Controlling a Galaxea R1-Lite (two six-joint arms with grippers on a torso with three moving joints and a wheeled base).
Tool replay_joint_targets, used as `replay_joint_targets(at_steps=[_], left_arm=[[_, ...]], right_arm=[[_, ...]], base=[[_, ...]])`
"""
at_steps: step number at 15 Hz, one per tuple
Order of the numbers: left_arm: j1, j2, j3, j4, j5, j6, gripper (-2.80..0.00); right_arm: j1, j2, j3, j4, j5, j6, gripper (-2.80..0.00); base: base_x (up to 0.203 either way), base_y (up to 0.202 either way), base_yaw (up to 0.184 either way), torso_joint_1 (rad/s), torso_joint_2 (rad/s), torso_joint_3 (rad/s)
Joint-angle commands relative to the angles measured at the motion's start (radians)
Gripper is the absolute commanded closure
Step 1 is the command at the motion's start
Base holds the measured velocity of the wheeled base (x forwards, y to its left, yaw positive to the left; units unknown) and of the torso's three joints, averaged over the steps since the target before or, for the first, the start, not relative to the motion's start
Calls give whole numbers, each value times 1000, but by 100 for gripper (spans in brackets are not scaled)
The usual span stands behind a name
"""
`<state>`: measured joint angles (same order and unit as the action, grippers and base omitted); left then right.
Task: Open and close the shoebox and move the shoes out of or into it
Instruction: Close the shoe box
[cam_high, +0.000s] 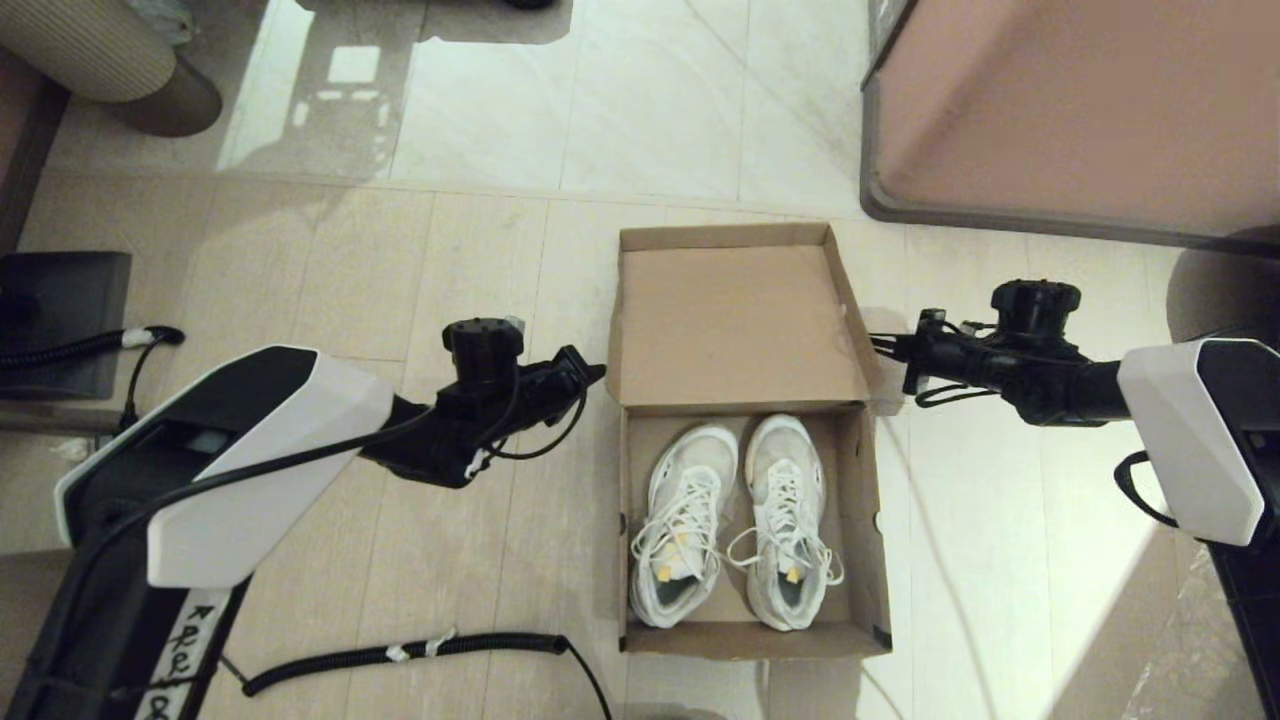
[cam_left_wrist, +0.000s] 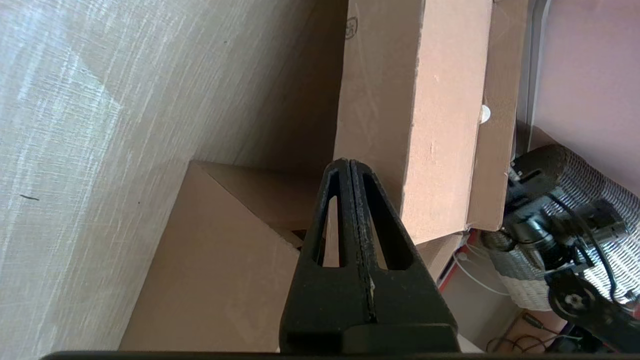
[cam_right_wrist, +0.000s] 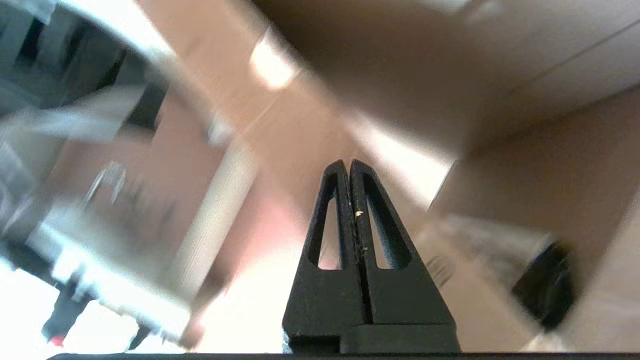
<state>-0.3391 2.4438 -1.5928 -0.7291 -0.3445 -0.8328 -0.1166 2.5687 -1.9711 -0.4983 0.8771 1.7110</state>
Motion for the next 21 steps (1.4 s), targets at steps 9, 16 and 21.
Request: replay_joint_targets(at_steps=[9,16,21], left_arm=[[-1,47,-56,-6,-11,-5,0],[-11,52,-62,-4,-20,-5,0],[-18,73,-97,-3,-53,-5,0]], right_arm=[[-2,83,-1,-181,-66,-37,0],[58,91,-5,-175,-58,-77,0],[57,113,-5,-258,23,-56,0]], base=[[0,0,0,0,0,0],[0,0,0,0,0,0],[0,0,0,0,0,0]])
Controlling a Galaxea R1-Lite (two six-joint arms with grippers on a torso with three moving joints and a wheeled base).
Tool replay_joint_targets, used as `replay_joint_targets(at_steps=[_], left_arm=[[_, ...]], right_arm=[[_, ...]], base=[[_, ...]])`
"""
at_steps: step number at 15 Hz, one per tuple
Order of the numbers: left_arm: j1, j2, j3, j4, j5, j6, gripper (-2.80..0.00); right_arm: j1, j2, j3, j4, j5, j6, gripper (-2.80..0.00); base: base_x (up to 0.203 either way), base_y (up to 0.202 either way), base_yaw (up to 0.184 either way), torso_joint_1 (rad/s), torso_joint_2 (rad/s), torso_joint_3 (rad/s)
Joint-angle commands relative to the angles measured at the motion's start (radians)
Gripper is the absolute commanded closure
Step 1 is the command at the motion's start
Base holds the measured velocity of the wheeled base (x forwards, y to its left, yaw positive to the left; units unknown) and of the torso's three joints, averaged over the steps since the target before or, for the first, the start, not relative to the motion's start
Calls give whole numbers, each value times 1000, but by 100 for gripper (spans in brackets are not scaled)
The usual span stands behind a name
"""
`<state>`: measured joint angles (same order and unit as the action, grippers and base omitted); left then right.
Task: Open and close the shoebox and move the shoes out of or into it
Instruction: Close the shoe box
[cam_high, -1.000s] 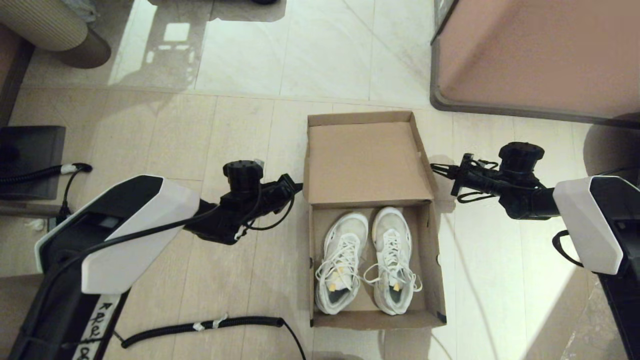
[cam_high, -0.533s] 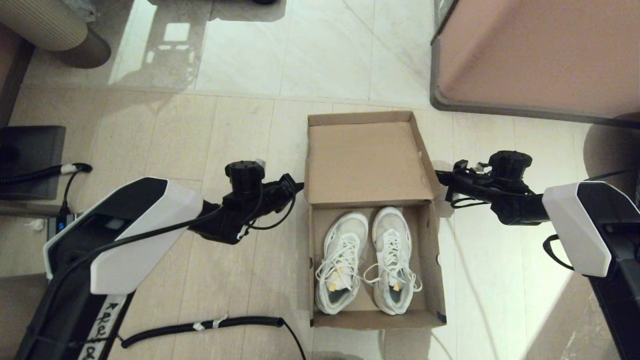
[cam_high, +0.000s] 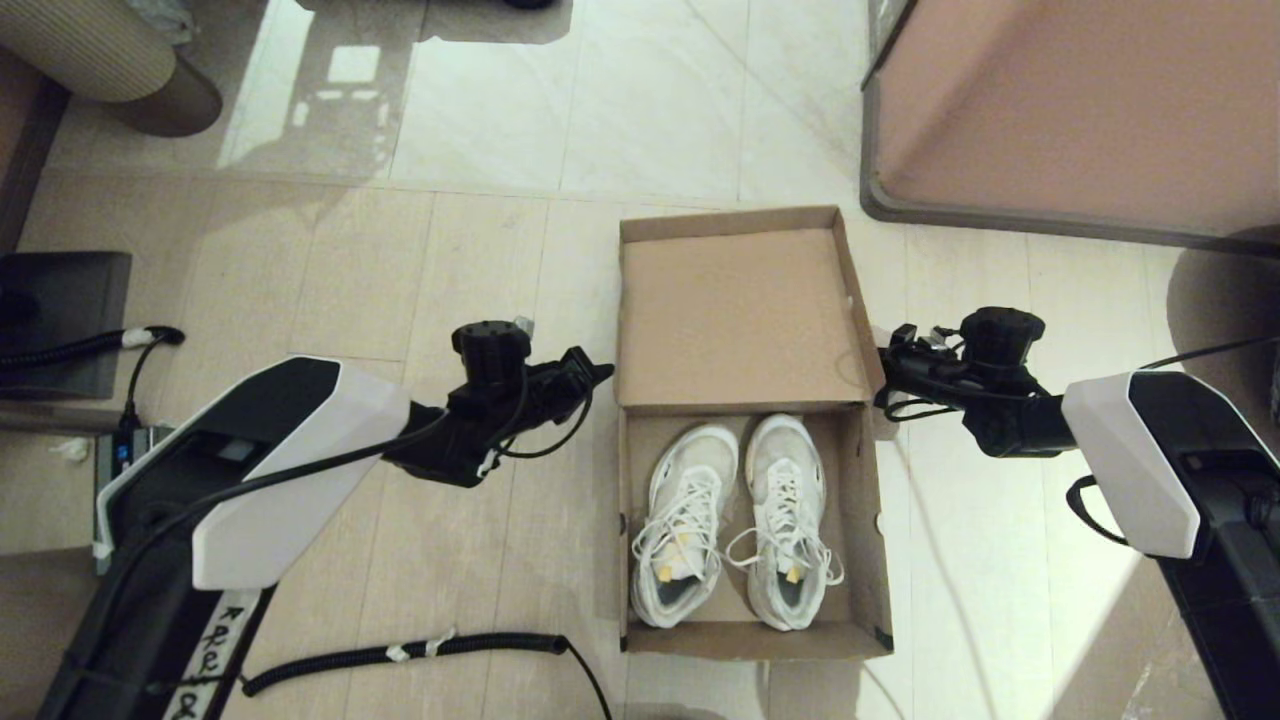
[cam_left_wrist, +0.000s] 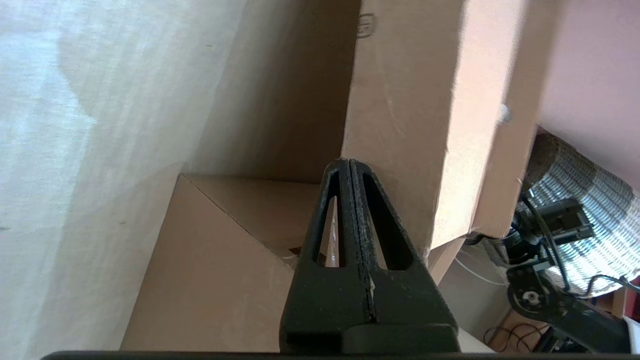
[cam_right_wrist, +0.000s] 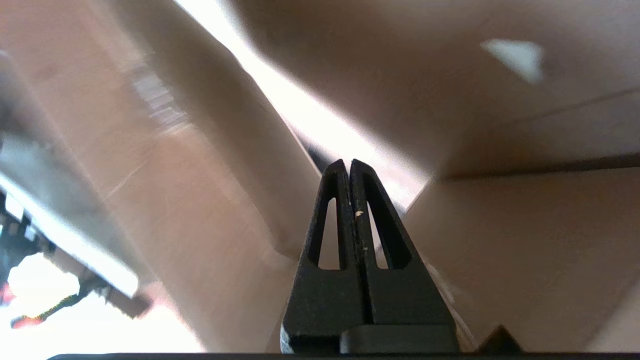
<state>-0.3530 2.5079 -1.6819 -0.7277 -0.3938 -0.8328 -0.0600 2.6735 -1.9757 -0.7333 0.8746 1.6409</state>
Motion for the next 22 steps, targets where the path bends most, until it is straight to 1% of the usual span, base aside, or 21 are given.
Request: replay_joint_targets(at_steps=[1,2,4,5,7,8,10,15,17,18,22], left_arm=[[-9,9,-8,-5,-3,-5,0],[-14,9,-8,-6,-2,-3,0],[-21,0,-11,-7,-1,-4,0],[-26,-7,-10,-7,1,-5,0],[-26,-28,-10,-7,1,-4,0],[-26,-41,-9,-6,1,-5,0],[-27,-70,-5,-5,1,-5,0],[-41,-107,-2,1,3,-5,0],[-45,-113,-7,1,4,-5,0],[-47,-124,-4,1,5,-5,0],[-52,-179,-5,41,6,-5,0]], right_arm=[[0,9,-1,-53,50,25,0],[0,11,0,-85,70,49,0],[0,14,0,-168,84,125,0],[-3,15,0,-212,104,158,0],[-19,13,0,-273,123,212,0],[-27,7,0,-291,129,226,0],[-43,-15,0,-318,171,254,0],[-60,-50,2,-375,249,263,0],[-65,-54,2,-444,304,267,0],[-68,-62,2,-480,329,297,0],[-94,-83,3,-680,362,507,0]], base=[[0,0,0,0,0,0],[0,0,0,0,0,0],[0,0,0,0,0,0],[0,0,0,0,0,0],[0,0,0,0,0,0],[0,0,0,0,0,0],[0,0,0,0,0,0],[0,0,0,0,0,0],[0,0,0,0,0,0],[0,0,0,0,0,0],[0,0,0,0,0,0]])
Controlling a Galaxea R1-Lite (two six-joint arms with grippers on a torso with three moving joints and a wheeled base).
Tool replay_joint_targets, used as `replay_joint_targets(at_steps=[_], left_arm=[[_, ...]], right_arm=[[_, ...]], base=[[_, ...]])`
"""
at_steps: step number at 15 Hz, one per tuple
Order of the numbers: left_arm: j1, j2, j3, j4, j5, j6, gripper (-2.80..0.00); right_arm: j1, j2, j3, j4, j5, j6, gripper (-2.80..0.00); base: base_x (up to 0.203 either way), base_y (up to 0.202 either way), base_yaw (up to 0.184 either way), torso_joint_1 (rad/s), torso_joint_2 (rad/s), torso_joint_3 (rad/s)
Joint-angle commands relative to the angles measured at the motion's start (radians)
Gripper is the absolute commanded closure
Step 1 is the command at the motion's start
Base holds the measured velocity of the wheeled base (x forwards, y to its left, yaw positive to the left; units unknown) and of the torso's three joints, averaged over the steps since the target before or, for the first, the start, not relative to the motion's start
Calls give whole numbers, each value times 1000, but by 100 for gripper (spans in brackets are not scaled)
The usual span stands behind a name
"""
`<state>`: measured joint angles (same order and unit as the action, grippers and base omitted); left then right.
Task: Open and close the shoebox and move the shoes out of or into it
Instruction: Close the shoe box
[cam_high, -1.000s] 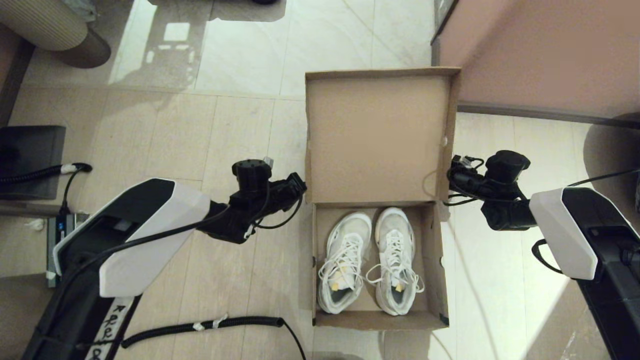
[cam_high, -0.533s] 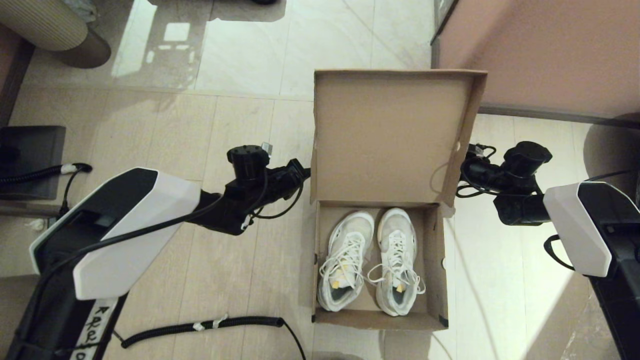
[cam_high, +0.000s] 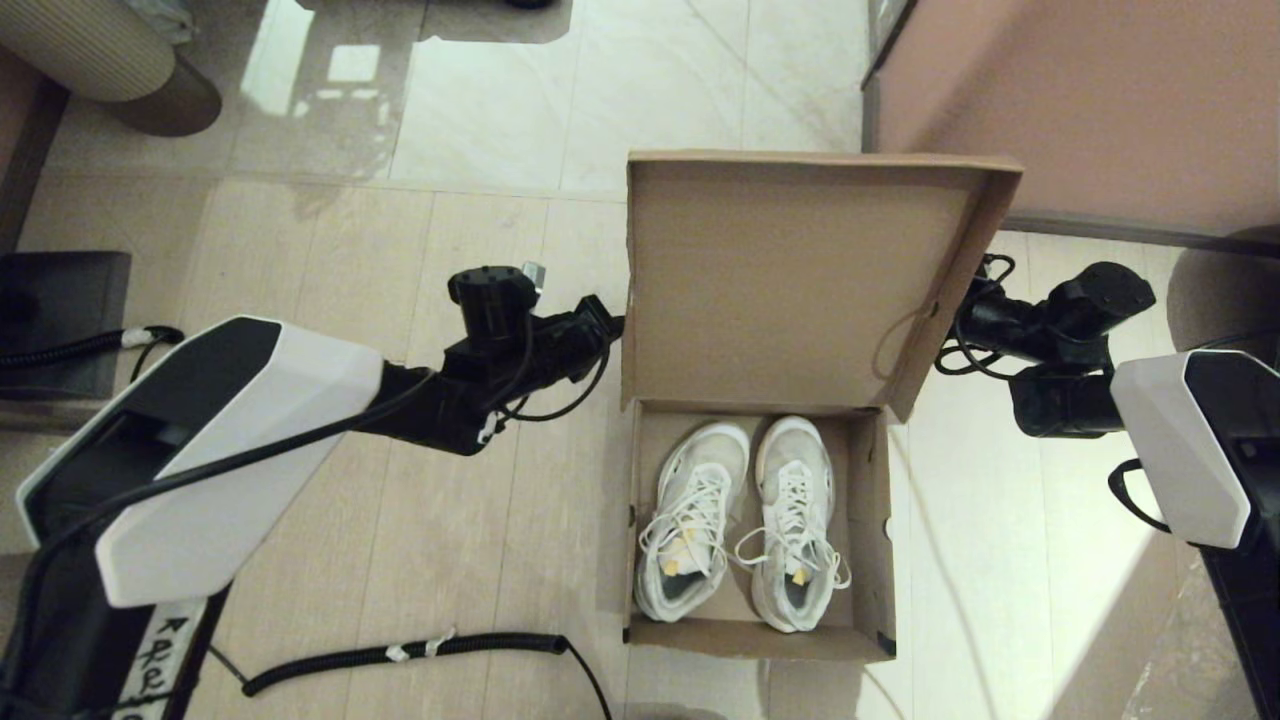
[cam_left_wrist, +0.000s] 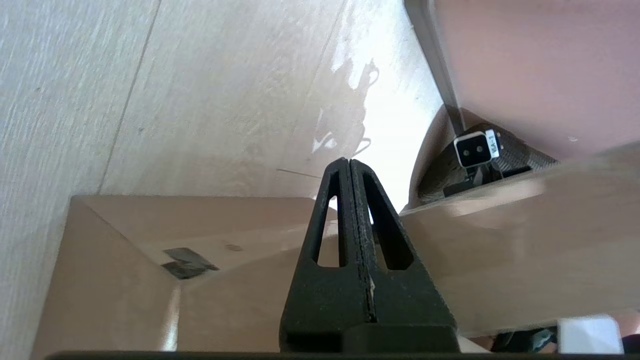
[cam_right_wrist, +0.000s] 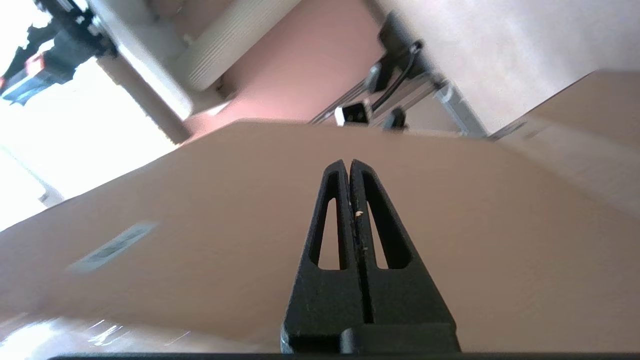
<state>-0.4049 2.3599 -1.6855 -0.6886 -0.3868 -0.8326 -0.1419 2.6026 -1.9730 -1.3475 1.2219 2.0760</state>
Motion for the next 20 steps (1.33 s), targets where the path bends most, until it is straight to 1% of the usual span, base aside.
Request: replay_joint_targets(at_steps=[1,2,4,6,11,12,14,17,18,20], left_arm=[[2,-51,-2,17,-1,-5,0],[6,-68,-1,26,0,-4,0],[18,-100,3,29,0,-5,0],[38,-126,6,62,15,-4,0],[47,-116,-4,65,17,-4,0],[50,-111,-14,63,17,-3,0],[64,-95,-54,63,20,-3,0],[77,-22,-191,59,38,8,0],[77,11,-242,60,35,17,0],[76,61,-256,50,0,58,0]], right_arm=[[-20,-16,1,-125,27,122,0],[-28,-21,2,-176,37,173,0],[-33,-35,2,-182,44,248,0],[-30,-58,3,-183,65,265,0],[1,-77,3,-183,95,290,0],[2,-81,2,-183,113,301,0],[2,-95,2,-183,141,330,0],[1,-133,18,-183,209,352,0],[1,-154,44,-183,221,357,0],[1,-199,106,-183,238,358,0]], base=[[0,0,0,0,0,0],[0,0,0,0,0,0],[0,0,0,0,0,0],[0,0,0,0,0,0],[0,0,0,0,0,0],[0,0,0,0,0,0],[0,0,0,0,0,0],[0,0,0,0,0,0],[0,0,0,0,0,0],[0,0,0,0,0,0]])
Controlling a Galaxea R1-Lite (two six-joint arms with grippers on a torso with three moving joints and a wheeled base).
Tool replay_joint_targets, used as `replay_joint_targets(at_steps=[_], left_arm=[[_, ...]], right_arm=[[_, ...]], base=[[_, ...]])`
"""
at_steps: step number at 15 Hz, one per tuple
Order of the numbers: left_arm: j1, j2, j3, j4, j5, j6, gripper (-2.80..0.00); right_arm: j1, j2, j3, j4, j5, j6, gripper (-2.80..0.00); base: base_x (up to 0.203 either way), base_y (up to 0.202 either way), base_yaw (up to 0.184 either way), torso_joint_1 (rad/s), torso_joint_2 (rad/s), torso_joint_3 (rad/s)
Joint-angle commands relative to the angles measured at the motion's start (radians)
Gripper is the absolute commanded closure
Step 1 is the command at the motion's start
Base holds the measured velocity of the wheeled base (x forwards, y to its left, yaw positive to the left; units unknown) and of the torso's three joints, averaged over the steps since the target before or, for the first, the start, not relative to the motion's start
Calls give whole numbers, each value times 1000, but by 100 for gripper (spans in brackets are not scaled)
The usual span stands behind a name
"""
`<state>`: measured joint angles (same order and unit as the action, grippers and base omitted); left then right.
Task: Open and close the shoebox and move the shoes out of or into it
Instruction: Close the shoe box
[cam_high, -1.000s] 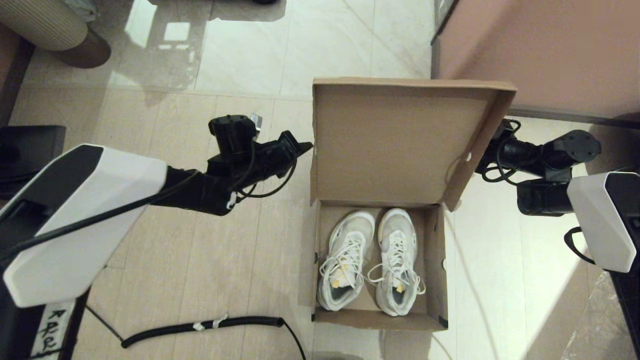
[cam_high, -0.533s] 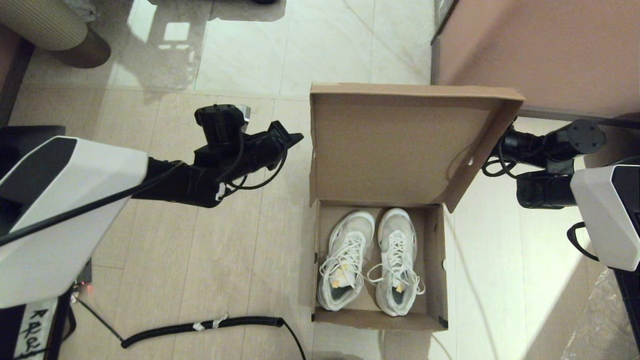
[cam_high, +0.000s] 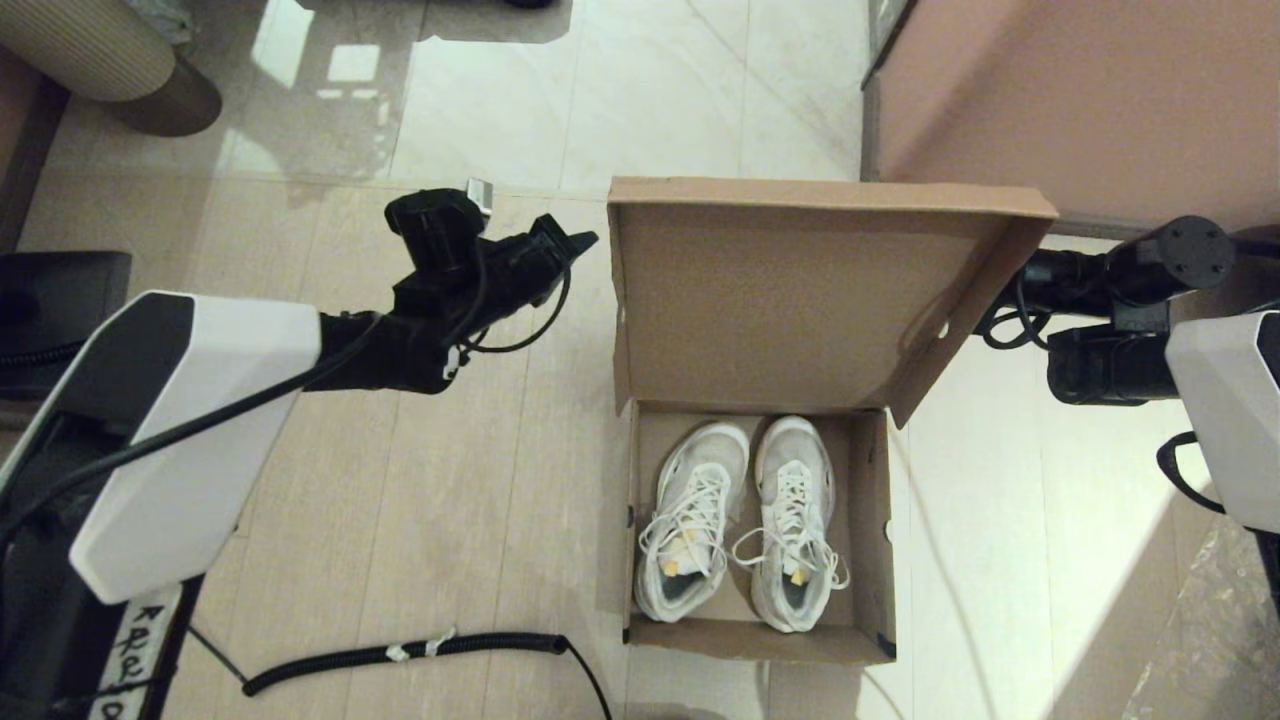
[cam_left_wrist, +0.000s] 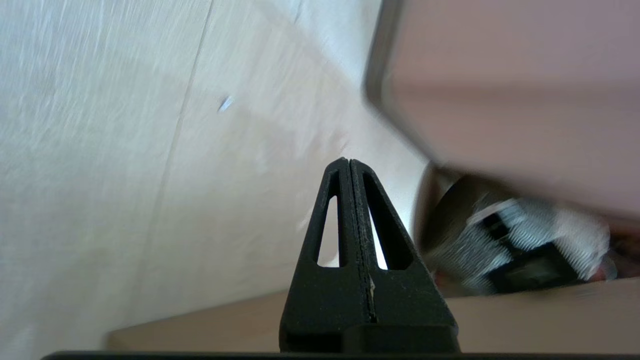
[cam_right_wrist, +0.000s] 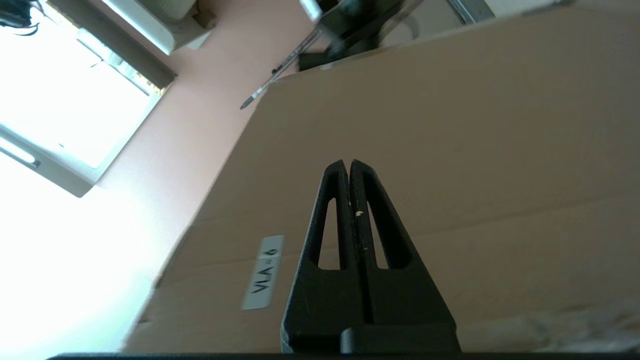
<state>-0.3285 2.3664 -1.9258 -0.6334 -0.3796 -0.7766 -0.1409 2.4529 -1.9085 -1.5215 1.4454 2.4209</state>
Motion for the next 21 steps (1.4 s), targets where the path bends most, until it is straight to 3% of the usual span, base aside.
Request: replay_joint_targets(at_steps=[1,4,14,18,21], left_arm=[[-2,80,-15,-46,-16,24,0],[-15,157,-15,-235,-37,49,0],[-61,156,-15,-342,-48,45,0],[-116,122,-10,-348,-48,46,0],[-148,66,89,-382,-41,50,0]], right_arm=[[0,-74,78,-9,26,13,0],[1,-180,226,-9,65,13,0],[-16,-558,803,-9,85,-7,0],[-25,-719,1032,-9,85,-81,0],[-26,-857,1203,-9,85,-162,0]], base=[[0,0,0,0,0,0],[0,0,0,0,0,0],[0,0,0,0,0,0],[0,0,0,0,0,0],[0,0,0,0,0,0]])
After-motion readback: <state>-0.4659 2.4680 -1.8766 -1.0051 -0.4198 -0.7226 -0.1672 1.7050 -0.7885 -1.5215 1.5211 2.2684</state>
